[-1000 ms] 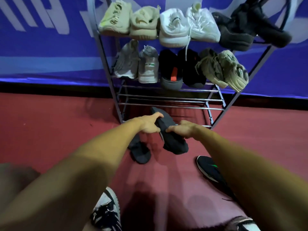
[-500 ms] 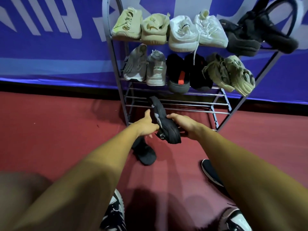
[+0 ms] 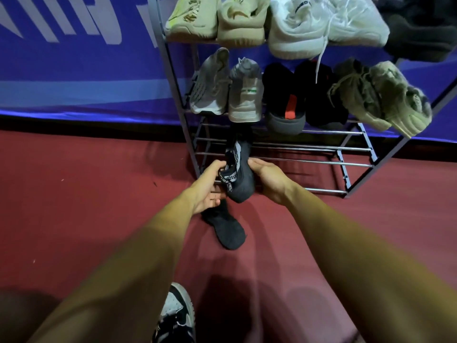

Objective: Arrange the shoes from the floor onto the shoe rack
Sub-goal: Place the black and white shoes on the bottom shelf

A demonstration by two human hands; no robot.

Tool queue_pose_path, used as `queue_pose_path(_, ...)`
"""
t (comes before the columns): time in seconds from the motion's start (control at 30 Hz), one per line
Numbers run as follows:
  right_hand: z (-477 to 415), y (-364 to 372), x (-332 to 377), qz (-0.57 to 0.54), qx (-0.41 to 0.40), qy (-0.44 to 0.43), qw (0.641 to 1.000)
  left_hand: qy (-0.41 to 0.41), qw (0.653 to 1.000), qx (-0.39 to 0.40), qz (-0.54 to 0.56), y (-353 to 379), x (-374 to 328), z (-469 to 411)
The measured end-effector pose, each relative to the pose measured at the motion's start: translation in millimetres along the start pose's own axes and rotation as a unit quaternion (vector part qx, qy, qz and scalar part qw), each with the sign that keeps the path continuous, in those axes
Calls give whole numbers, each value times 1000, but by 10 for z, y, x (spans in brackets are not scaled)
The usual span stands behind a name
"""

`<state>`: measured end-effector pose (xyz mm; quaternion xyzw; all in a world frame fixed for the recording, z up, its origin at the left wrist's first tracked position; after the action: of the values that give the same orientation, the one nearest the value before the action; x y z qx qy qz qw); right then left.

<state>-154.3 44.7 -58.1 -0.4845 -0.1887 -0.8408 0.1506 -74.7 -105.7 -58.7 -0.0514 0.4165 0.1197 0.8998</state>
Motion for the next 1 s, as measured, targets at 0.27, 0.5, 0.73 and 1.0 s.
queue_pose_path(0.27, -436, 75, 152, 32, -60, -37, 997, 49, 999, 20, -10, -124, -205, -249)
queue_pose_path(0.5, -556, 186, 214, 44, 21, 18, 999, 109, 993, -7, -33, -319, -299, -527)
queue_pose_path(0.73, -712, 370, 171, 67, 49, -34, 996, 114, 990, -75, -18, -516, -388, -726)
queue_pose_path(1.0, -863, 526, 81, 192, 74, -66, 976, 96, 991, -97, -10, -700, -298, -852)
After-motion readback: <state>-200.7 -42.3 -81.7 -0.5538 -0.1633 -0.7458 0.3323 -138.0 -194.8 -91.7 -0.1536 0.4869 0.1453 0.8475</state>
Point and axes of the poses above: each hand's wrist, its own z-axis away from the middle knuckle, its own y-axis out of the palm, x = y × z, the point moved 1 cm from there along -z, towards the middle knuckle
